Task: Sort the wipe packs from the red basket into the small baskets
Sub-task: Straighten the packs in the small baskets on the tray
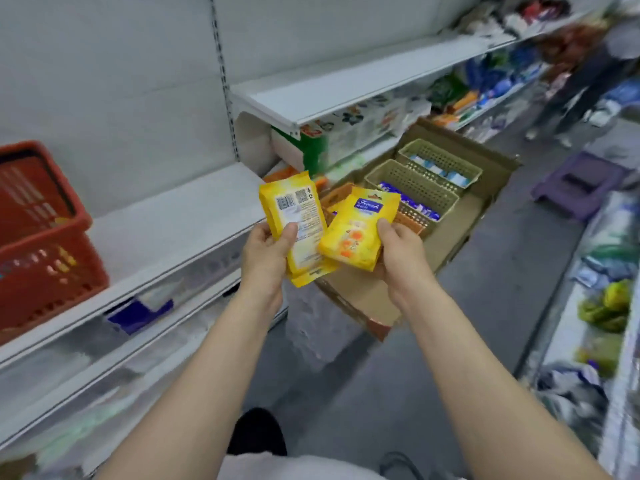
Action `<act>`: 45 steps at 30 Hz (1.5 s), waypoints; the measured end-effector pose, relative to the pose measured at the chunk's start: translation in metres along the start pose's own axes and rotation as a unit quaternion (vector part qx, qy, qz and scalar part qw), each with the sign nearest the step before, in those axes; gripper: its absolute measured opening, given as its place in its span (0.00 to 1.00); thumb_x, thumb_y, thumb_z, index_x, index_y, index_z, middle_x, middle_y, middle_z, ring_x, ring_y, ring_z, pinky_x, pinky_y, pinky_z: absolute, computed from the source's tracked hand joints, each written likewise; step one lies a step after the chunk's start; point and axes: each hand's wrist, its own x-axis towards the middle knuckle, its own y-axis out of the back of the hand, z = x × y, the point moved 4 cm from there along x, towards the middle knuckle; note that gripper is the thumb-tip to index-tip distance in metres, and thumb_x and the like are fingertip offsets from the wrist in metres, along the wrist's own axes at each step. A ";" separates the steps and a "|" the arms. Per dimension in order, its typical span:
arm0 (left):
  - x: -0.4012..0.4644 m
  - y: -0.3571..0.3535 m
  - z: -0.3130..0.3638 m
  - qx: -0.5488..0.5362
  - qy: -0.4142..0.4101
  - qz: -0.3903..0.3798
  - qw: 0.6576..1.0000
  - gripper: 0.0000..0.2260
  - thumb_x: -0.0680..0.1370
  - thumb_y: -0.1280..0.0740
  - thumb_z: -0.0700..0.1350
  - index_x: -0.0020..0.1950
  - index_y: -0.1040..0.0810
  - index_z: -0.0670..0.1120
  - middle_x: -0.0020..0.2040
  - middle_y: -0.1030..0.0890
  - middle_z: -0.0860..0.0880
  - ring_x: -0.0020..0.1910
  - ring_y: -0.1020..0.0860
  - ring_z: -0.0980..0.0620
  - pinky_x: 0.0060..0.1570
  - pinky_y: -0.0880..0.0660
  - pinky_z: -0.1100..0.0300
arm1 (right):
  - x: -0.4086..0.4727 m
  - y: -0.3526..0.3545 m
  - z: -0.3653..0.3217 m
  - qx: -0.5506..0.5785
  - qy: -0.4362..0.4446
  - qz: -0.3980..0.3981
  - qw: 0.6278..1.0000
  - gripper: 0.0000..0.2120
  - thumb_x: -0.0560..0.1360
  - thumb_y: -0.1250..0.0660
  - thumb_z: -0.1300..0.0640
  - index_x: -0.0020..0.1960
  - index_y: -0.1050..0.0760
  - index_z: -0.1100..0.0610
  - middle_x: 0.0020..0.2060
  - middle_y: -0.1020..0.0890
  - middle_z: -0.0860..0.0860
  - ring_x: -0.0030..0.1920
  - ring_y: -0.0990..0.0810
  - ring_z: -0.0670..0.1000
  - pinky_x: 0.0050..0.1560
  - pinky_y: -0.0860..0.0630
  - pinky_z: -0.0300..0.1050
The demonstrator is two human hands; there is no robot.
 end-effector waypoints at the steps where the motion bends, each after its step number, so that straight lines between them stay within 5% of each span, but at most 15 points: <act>1: 0.002 -0.014 -0.004 0.011 -0.012 -0.010 1.000 0.06 0.78 0.30 0.40 0.51 0.25 0.48 0.47 0.14 0.49 0.48 0.15 0.45 0.52 0.20 0.39 | 0.008 0.014 -0.004 -0.020 0.007 0.009 1.000 0.15 0.83 0.40 0.54 0.65 0.26 0.59 0.58 0.18 0.58 0.55 0.17 0.57 0.55 0.19 0.56; 4: 0.017 -0.053 -0.010 0.078 -0.072 -0.056 0.993 0.09 0.74 0.27 0.43 0.51 0.22 0.51 0.50 0.15 0.48 0.52 0.17 0.44 0.55 0.21 0.40 | 0.037 0.041 -0.013 -0.043 0.013 0.005 0.999 0.13 0.83 0.41 0.56 0.64 0.26 0.60 0.59 0.18 0.59 0.58 0.18 0.60 0.60 0.22 0.60; 8: 0.047 -0.110 -0.010 0.195 -0.202 -0.160 0.946 0.13 0.70 0.25 0.47 0.51 0.19 0.61 0.54 0.17 0.59 0.58 0.22 0.58 0.60 0.26 0.56 | 0.087 0.066 -0.024 -0.006 -0.033 0.008 0.999 0.13 0.84 0.41 0.55 0.64 0.24 0.58 0.50 0.15 0.55 0.45 0.16 0.53 0.44 0.17 0.48; 12: 0.089 -0.167 -0.018 0.376 -0.274 -0.201 0.862 0.21 0.72 0.26 0.36 0.57 0.22 0.59 0.71 0.29 0.49 0.75 0.37 0.44 0.73 0.41 0.41 | 0.140 0.085 -0.045 0.026 -0.130 -0.060 0.989 0.28 0.73 0.35 0.33 0.63 0.21 0.52 0.54 0.15 0.55 0.54 0.16 0.58 0.56 0.20 0.59; 15: 0.105 -0.207 -0.025 0.408 -0.271 -0.271 0.829 0.22 0.74 0.29 0.36 0.58 0.25 0.62 0.77 0.36 0.47 0.78 0.44 0.44 0.76 0.47 0.41 | 0.176 0.092 -0.057 0.001 -0.137 -0.108 0.985 0.23 0.72 0.27 0.45 0.63 0.21 0.55 0.55 0.15 0.56 0.56 0.16 0.58 0.56 0.19 0.58; 17: 0.119 -0.222 -0.028 0.365 -0.215 -0.291 0.858 0.23 0.71 0.34 0.38 0.59 0.23 0.63 0.78 0.38 0.51 0.79 0.44 0.49 0.76 0.45 0.46 | 0.200 0.097 -0.064 0.008 -0.119 -0.108 0.987 0.22 0.72 0.26 0.57 0.64 0.23 0.58 0.56 0.16 0.58 0.57 0.17 0.60 0.57 0.21 0.61; 20: 0.154 -0.224 -0.033 0.286 -0.106 -0.210 0.929 0.19 0.74 0.33 0.49 0.64 0.23 0.63 0.76 0.34 0.53 0.75 0.37 0.55 0.73 0.37 0.47 | 0.230 0.101 -0.067 -0.011 -0.095 -0.147 0.985 0.32 0.64 0.22 0.59 0.67 0.25 0.57 0.58 0.17 0.57 0.57 0.17 0.61 0.56 0.21 0.63; 22: 0.174 -0.220 -0.042 0.322 -0.057 -0.168 0.930 0.28 0.74 0.29 0.58 0.73 0.29 0.56 0.73 0.29 0.51 0.71 0.30 0.52 0.69 0.31 0.45 | 0.246 0.098 -0.062 -0.055 -0.093 -0.182 0.977 0.36 0.59 0.18 0.57 0.66 0.25 0.55 0.56 0.16 0.55 0.55 0.16 0.58 0.53 0.19 0.58; 24: 0.191 -0.217 -0.054 0.329 0.011 -0.143 0.933 0.35 0.71 0.25 0.56 0.75 0.33 0.51 0.68 0.23 0.50 0.64 0.23 0.51 0.63 0.24 0.46 | 0.263 0.092 -0.057 -0.088 -0.091 -0.214 0.969 0.36 0.59 0.17 0.55 0.65 0.24 0.54 0.55 0.15 0.54 0.54 0.15 0.57 0.51 0.18 0.55; 28: 0.216 -0.204 -0.071 0.265 0.117 -0.076 0.954 0.16 0.69 0.22 0.49 0.54 0.20 0.50 0.41 0.14 0.56 0.38 0.16 0.59 0.32 0.21 0.63 | 0.310 0.083 -0.049 -0.144 -0.099 -0.267 0.948 0.35 0.59 0.16 0.50 0.63 0.23 0.52 0.55 0.15 0.53 0.54 0.15 0.57 0.55 0.20 0.58; 33: 0.228 -0.172 -0.093 0.096 0.143 0.113 0.979 0.10 0.74 0.26 0.46 0.55 0.20 0.48 0.48 0.15 0.51 0.40 0.16 0.56 0.33 0.21 0.60 | 0.392 0.081 -0.036 -0.228 -0.088 -0.264 0.933 0.33 0.60 0.19 0.44 0.61 0.23 0.52 0.51 0.14 0.50 0.50 0.14 0.53 0.55 0.19 0.58; 37: 0.217 -0.162 -0.114 0.007 0.118 0.270 0.956 0.09 0.78 0.30 0.43 0.57 0.23 0.49 0.49 0.17 0.51 0.44 0.18 0.53 0.43 0.22 0.53 | 0.434 0.077 -0.018 -0.365 -0.080 -0.372 0.850 0.26 0.64 0.20 0.46 0.59 0.23 0.49 0.50 0.14 0.47 0.48 0.14 0.48 0.55 0.19 0.56; 45: 0.165 -0.174 -0.158 -0.044 0.074 0.465 0.881 0.07 0.77 0.29 0.42 0.54 0.23 0.47 0.43 0.18 0.52 0.36 0.19 0.59 0.31 0.23 0.64 | 0.446 0.058 0.007 -0.554 -0.016 -0.510 0.658 0.32 0.65 0.19 0.47 0.65 0.27 0.52 0.61 0.22 0.49 0.59 0.21 0.51 0.54 0.21 0.47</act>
